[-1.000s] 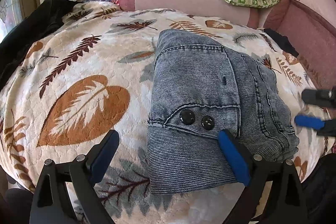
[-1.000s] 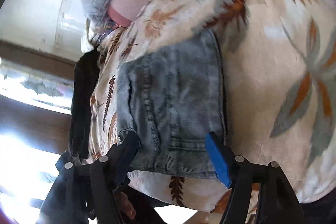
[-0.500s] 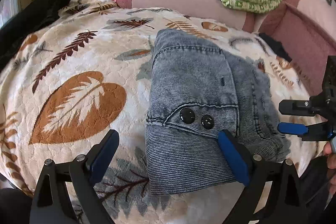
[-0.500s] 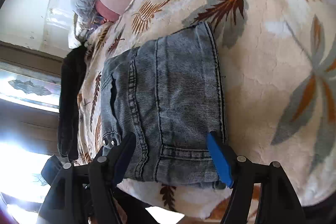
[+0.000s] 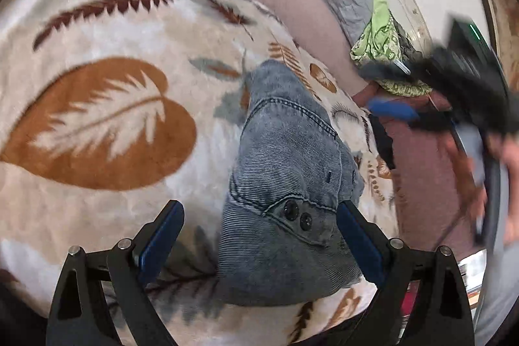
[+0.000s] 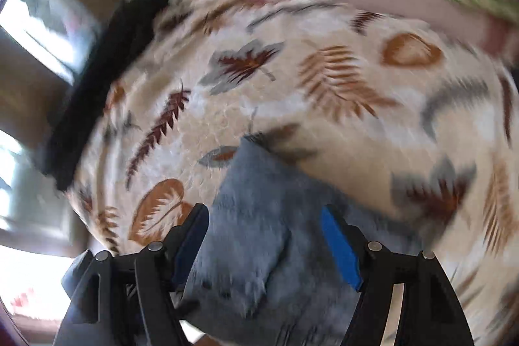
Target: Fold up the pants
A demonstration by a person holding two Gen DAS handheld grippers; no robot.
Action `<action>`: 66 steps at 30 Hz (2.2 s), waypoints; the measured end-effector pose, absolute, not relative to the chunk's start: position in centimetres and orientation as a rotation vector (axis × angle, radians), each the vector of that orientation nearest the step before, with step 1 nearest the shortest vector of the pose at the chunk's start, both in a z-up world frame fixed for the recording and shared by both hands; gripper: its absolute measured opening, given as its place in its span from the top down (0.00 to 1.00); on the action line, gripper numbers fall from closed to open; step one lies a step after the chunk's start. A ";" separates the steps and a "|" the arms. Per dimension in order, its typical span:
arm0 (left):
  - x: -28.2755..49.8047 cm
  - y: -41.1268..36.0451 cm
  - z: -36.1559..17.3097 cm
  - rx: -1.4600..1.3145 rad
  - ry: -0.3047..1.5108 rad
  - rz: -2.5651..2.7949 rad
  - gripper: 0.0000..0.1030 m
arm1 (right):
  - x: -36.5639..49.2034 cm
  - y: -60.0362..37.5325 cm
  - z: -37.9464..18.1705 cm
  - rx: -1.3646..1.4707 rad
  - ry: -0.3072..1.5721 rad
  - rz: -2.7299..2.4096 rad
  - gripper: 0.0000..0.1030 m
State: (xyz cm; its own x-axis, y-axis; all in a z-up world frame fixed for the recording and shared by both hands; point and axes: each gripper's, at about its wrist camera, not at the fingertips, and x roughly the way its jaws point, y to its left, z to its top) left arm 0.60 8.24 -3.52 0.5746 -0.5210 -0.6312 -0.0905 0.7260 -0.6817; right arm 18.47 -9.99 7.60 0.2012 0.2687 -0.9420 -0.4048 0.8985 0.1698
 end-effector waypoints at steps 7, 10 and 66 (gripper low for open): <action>2.0 7.4 -4.1 -0.766 1.014 -0.264 0.08 | 23.9 -2.4 2.2 -0.357 1.451 0.400 0.28; 2.8 6.6 -4.1 -0.731 1.026 -0.253 0.08 | 24.4 -1.5 0.1 -0.398 1.518 0.408 0.33; -0.8 5.3 0.2 -0.505 0.911 -0.196 0.27 | 8.3 -18.7 2.1 -0.068 0.968 0.231 0.24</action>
State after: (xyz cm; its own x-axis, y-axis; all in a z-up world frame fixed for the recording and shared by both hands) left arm -0.82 5.31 0.18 0.6051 -0.3705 -0.7046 -0.0480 0.8665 -0.4968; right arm 8.34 -18.67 2.11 0.5445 0.1641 -0.8226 -0.2247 0.9734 0.0454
